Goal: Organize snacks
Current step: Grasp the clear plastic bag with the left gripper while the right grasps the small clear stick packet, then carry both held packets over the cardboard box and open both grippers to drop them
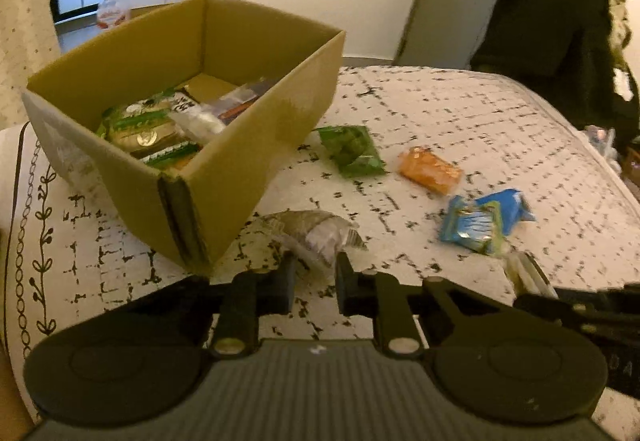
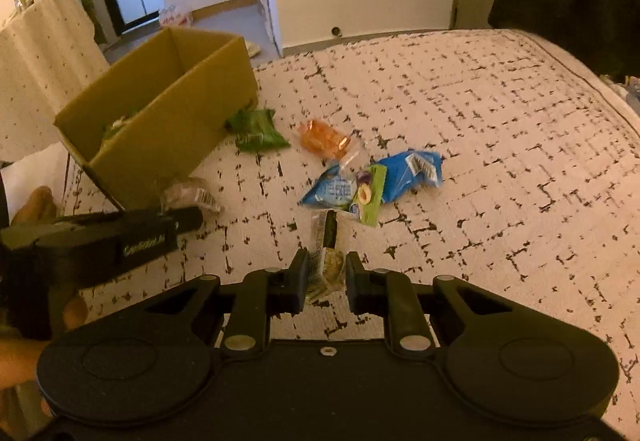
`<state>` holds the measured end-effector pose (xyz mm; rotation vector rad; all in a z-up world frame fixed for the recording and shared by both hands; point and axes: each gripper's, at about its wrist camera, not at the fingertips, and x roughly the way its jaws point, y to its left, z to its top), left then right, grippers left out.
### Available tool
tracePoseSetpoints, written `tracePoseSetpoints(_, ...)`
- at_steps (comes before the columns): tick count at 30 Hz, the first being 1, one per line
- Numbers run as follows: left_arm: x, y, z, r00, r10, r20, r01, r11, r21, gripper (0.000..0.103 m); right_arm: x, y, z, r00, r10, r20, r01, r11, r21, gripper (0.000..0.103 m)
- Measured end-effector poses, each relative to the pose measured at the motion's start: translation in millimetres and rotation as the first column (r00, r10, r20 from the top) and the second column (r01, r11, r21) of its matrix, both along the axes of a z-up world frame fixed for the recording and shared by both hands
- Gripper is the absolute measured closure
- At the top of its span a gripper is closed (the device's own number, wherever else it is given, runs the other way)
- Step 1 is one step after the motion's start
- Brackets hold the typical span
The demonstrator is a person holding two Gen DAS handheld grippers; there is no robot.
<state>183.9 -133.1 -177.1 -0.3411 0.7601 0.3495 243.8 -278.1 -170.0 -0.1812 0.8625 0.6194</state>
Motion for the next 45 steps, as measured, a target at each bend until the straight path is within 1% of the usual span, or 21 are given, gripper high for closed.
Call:
tracePoseSetpoints(3,-7.7,-2.7,9.2,1.0,-0.024,0.014,0.024,1.0,-0.002,0.089,-2.5,-1.7,7.4,0.999,-0.027,0.018,0.026,1.0,0.007,0.084)
tracePoseSetpoints(7,-15.3,-4.1,21.2,0.998,-0.052,0.038,0.052,0.999,-0.004,0.092,-6.3,-3.1,20.7,0.997,-0.063,0.055,0.06,0.997,0.045,0.084)
tracePoseSetpoints(12,-25.7,-2.4,38.3,0.995,-0.07,0.076,0.07,0.998,0.002,0.093,-11.1,3.2,39.9,0.991,-0.084,0.104,0.074,0.993,0.095,0.084)
tracePoseSetpoints(18,-36.7,3.1,65.4,0.986,-0.086,0.139,0.086,0.996,0.01,0.095,-13.4,18.7,58.6,0.984,-0.095,0.152,0.074,0.987,0.142,0.084)
tracePoseSetpoints(22,-39.7,13.5,82.1,0.981,-0.077,0.178,0.076,0.997,0.013,0.096,-16.8,35.1,69.8,0.979,-0.082,0.185,0.049,0.983,0.174,0.084)
tracePoseSetpoints(25,-42.7,22.9,92.9,0.976,-0.068,0.205,0.067,0.998,0.012,0.096,-19.4,48.8,74.2,0.976,-0.053,0.21,0.014,0.984,0.179,0.084)
tracePoseSetpoints(29,-44.7,39.0,103.5,0.971,-0.043,0.235,0.041,0.999,0.014,0.098,-20.3,67.6,77.0,0.974,-0.017,0.226,-0.022,0.985,0.17,0.084)
tracePoseSetpoints(30,-44.3,42.7,105.0,0.971,-0.035,0.238,0.033,0.999,0.013,0.102,-20.4,71.7,77.2,0.974,-0.007,0.228,-0.031,0.986,0.163,0.084)
tracePoseSetpoints(31,-43.9,48.3,106.0,0.97,-0.026,0.24,0.024,1.0,0.009,0.103,-20.6,76.1,77.6,0.973,0.002,0.23,-0.039,0.987,0.157,0.084)
tracePoseSetpoints(34,-46.6,63.8,111.6,0.968,0.001,0.25,-0.004,1.0,0.012,0.103,-18.7,87.6,78.6,0.973,0.012,0.229,-0.048,0.987,0.154,0.084)
tracePoseSetpoints(37,-45.3,74.3,116.0,0.967,0.021,0.254,-0.026,1.0,0.015,0.103,-15.1,93.4,79.4,0.977,0.006,0.215,-0.042,0.985,0.167,0.084)
tracePoseSetpoints(42,-46.1,104.8,115.6,0.97,0.07,0.233,-0.074,0.997,0.004,0.103,-14.2,96.8,79.3,0.978,0.005,0.21,-0.043,0.984,0.176,0.084)
tracePoseSetpoints(45,-46.0,123.3,109.8,0.975,0.084,0.208,-0.08,0.996,-0.028,0.103,-16.1,102.5,80.9,0.977,0.013,0.214,-0.052,0.983,0.177,0.084)
